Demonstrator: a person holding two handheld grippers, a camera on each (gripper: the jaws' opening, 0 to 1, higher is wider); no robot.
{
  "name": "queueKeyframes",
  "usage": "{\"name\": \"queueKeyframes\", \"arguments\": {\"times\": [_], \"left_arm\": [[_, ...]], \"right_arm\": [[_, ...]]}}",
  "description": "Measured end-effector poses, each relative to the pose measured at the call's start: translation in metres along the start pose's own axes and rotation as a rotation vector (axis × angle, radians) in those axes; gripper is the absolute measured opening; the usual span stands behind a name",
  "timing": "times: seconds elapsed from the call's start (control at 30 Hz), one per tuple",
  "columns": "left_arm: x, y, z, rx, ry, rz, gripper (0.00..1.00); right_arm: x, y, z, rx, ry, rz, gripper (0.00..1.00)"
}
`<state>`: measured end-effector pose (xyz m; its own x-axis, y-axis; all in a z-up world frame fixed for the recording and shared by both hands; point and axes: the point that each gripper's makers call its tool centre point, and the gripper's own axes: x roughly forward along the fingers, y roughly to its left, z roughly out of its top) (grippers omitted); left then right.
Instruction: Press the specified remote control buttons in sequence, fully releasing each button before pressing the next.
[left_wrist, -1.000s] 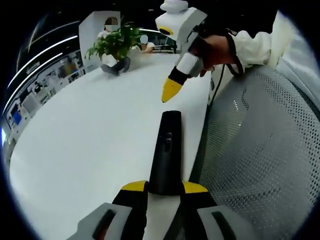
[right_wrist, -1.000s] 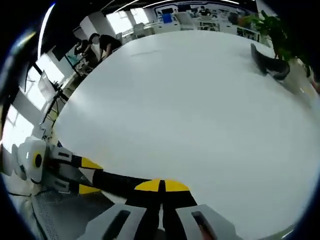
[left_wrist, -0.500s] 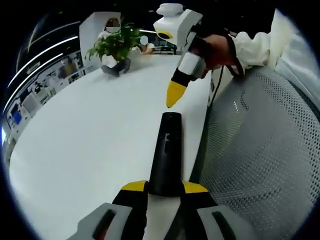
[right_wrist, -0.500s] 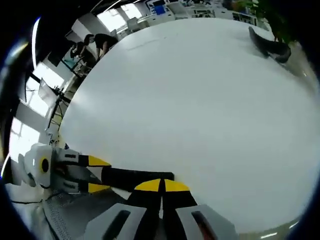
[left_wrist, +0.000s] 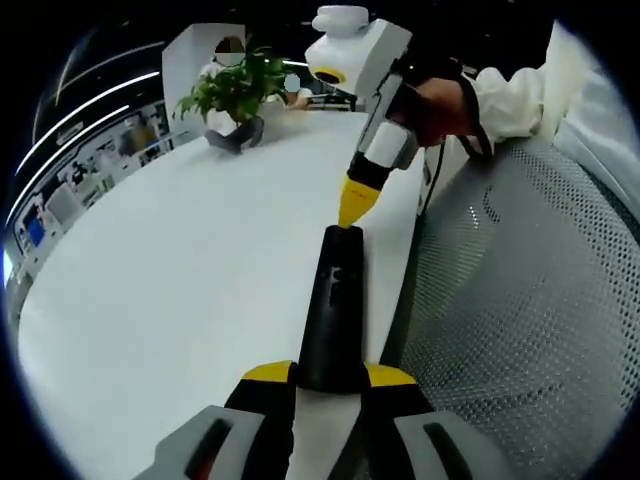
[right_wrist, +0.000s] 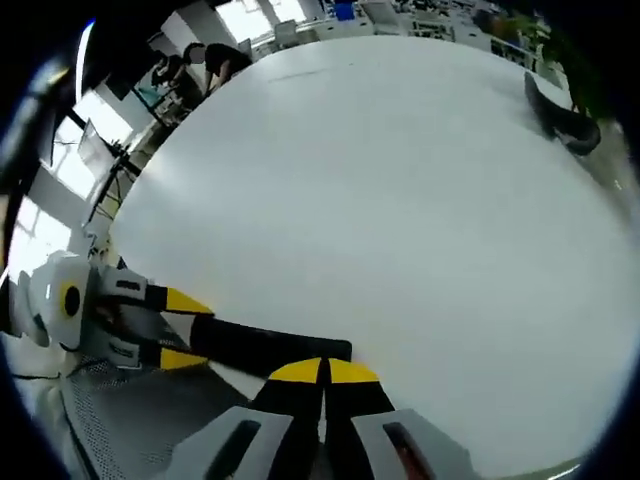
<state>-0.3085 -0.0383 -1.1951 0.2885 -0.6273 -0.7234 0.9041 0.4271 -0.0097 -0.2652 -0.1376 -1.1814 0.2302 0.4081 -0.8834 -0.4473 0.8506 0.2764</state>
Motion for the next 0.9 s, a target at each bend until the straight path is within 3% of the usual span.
{"name": "queueKeyframes", "arguments": {"times": [0.1,0.33,0.9], "left_arm": [[-0.0002,-0.0001,-0.0003,0.001,0.000,0.000,0.24],[-0.0005,-0.0001,-0.0004,0.002,0.000,-0.001,0.24],[-0.0015,-0.0005,-0.0001,0.000,-0.003,0.000,0.25]], "right_arm": [[0.0050,-0.0059,-0.0044,-0.028,0.019,-0.034,0.00],[0.0027,-0.0057,-0.0025,0.021,0.002,0.000,0.00],[0.0024,-0.0049,-0.0026,0.013,-0.004,0.001,0.00]]}}
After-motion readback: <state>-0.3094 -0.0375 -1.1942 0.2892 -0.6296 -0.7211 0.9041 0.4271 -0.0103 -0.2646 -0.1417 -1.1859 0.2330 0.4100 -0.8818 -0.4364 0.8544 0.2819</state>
